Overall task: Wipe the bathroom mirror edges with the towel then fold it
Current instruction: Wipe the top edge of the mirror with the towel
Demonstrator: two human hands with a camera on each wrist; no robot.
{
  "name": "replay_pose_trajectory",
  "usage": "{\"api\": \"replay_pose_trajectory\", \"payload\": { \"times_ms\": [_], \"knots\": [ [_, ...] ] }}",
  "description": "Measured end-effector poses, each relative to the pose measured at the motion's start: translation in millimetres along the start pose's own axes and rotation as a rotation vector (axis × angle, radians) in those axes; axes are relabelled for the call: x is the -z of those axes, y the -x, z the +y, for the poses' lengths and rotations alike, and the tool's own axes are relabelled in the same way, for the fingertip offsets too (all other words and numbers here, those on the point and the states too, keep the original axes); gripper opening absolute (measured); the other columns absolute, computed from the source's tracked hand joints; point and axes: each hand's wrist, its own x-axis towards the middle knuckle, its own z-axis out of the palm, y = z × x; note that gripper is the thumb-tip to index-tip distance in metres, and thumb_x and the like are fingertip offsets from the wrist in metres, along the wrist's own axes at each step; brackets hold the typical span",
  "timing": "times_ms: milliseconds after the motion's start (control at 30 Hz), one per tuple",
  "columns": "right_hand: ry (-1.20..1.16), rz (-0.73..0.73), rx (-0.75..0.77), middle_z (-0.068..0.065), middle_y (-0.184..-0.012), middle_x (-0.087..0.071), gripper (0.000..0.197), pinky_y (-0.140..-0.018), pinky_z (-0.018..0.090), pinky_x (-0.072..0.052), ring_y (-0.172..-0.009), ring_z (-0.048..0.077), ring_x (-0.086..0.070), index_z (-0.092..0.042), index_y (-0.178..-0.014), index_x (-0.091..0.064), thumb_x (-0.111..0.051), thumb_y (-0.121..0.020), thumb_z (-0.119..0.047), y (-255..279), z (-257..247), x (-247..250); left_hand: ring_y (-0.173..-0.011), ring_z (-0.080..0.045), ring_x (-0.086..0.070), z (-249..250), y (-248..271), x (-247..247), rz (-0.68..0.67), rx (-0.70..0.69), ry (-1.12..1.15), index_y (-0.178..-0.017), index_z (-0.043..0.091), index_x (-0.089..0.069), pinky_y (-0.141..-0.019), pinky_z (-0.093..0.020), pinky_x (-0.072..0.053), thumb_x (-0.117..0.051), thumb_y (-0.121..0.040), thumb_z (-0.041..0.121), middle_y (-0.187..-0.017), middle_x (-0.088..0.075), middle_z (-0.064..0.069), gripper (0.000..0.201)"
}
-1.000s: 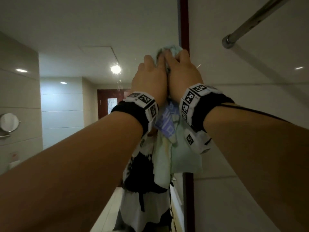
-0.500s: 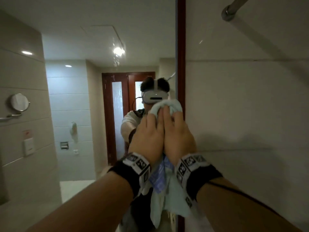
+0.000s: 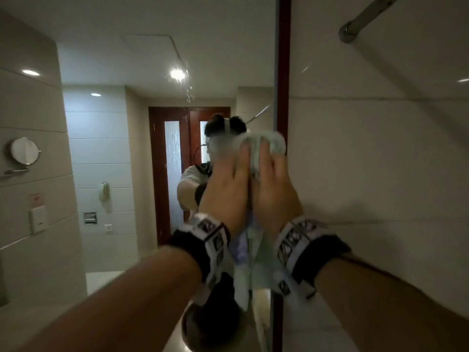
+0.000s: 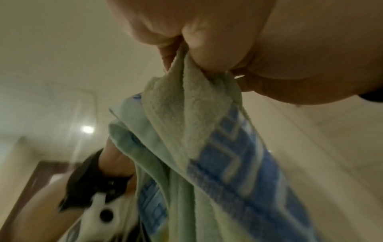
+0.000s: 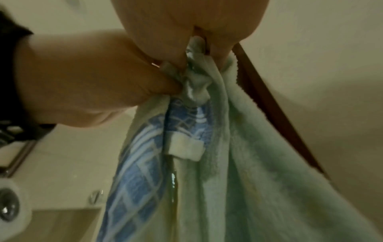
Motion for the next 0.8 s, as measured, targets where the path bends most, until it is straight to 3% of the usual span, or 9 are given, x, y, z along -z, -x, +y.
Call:
{"api": "replay_pose_trajectory", "payload": {
  "times_ms": [100,167,267,333,400,567,667,800],
  "knots": [
    [0.020,0.035,-0.027,0.012,-0.163,-0.011,0.064,-0.114,0.038,-0.037,-0.140,0.032,-0.037,-0.021,-0.160,-0.005,-0.036,-0.104,-0.018,-101.8,-19.2,34.7,-0.123,-0.025,-0.044,-2.6,-90.2,45.9,0.135,-0.012,-0.055,-0.162,0.021,-0.006,-0.104,-0.035,-0.046,-0.069,-0.089,0.033,-0.146,-0.034,-0.011,0.097],
    [0.069,0.026,-0.043,0.013,-0.163,-0.010,0.065,-0.112,0.041,-0.039,-0.138,0.035,-0.041,-0.022,-0.160,-0.001,-0.035,-0.104,-0.020,-160.5,-29.5,53.7,-0.121,-0.030,-0.044,-4.9,-144.2,71.8,0.168,-0.016,-0.109,-0.160,0.025,-0.013,-0.101,-0.040,-0.046,-0.062,-0.092,0.036,-0.141,-0.036,-0.013,0.085],
    [0.171,-0.022,-0.092,0.016,-0.164,-0.007,0.068,-0.113,0.041,-0.036,-0.138,0.038,-0.040,-0.019,-0.160,0.002,-0.038,-0.104,-0.022,-228.6,-34.7,66.0,-0.123,-0.037,-0.041,-7.0,-206.1,98.2,0.142,0.017,-0.227,-0.157,0.023,-0.024,-0.098,-0.045,-0.043,-0.056,-0.094,0.029,-0.141,-0.036,-0.016,0.071],
    [0.274,-0.073,-0.150,0.017,-0.163,-0.010,0.071,-0.111,0.042,-0.035,-0.137,0.039,-0.039,-0.018,-0.160,0.000,-0.041,-0.103,-0.025,-245.4,-31.0,62.3,-0.123,-0.039,-0.041,-11.6,-223.6,93.9,0.065,0.033,-0.323,-0.153,0.016,-0.029,-0.098,-0.046,-0.042,-0.057,-0.092,0.026,-0.141,-0.037,-0.017,0.068],
    [0.326,-0.094,-0.134,0.017,-0.161,-0.015,0.072,-0.110,0.043,-0.035,-0.134,0.040,-0.041,-0.015,-0.160,-0.002,-0.043,-0.102,-0.026,-243.5,-23.8,56.4,-0.120,-0.039,-0.041,-17.7,-227.0,79.1,0.045,-0.020,-0.402,-0.146,0.011,-0.036,-0.094,-0.044,-0.041,-0.056,-0.087,0.026,-0.140,-0.040,-0.018,0.064],
    [0.232,-0.053,-0.095,0.018,-0.155,-0.025,0.063,-0.101,0.043,-0.044,-0.124,0.037,-0.053,-0.015,-0.159,-0.006,-0.037,-0.104,-0.020,-215.0,-6.7,46.5,-0.115,-0.036,-0.049,-12.7,-208.6,54.3,0.167,-0.027,-0.335,-0.136,0.011,-0.044,-0.077,-0.036,-0.036,-0.057,-0.090,0.022,-0.135,-0.042,-0.017,0.048],
    [0.228,-0.046,-0.078,0.019,-0.151,-0.030,0.062,-0.089,0.038,-0.048,-0.113,0.034,-0.060,-0.010,-0.159,-0.007,-0.037,-0.104,-0.017,-184.9,-2.7,40.0,-0.111,-0.032,-0.050,-12.8,-182.4,32.5,0.194,-0.068,-0.368,-0.135,0.011,-0.043,-0.072,-0.032,-0.039,-0.057,-0.090,0.022,-0.132,-0.046,-0.015,0.048],
    [0.211,-0.062,-0.035,0.020,-0.149,-0.032,0.064,-0.081,0.035,-0.047,-0.105,0.034,-0.061,-0.008,-0.158,-0.006,-0.038,-0.104,-0.022,-123.9,7.8,23.3,-0.106,-0.032,-0.050,-18.2,-134.6,-1.5,0.157,-0.119,-0.446,-0.138,0.006,-0.045,-0.072,-0.037,-0.049,-0.041,-0.092,0.020,-0.124,-0.052,-0.016,0.048]
  ]
}}
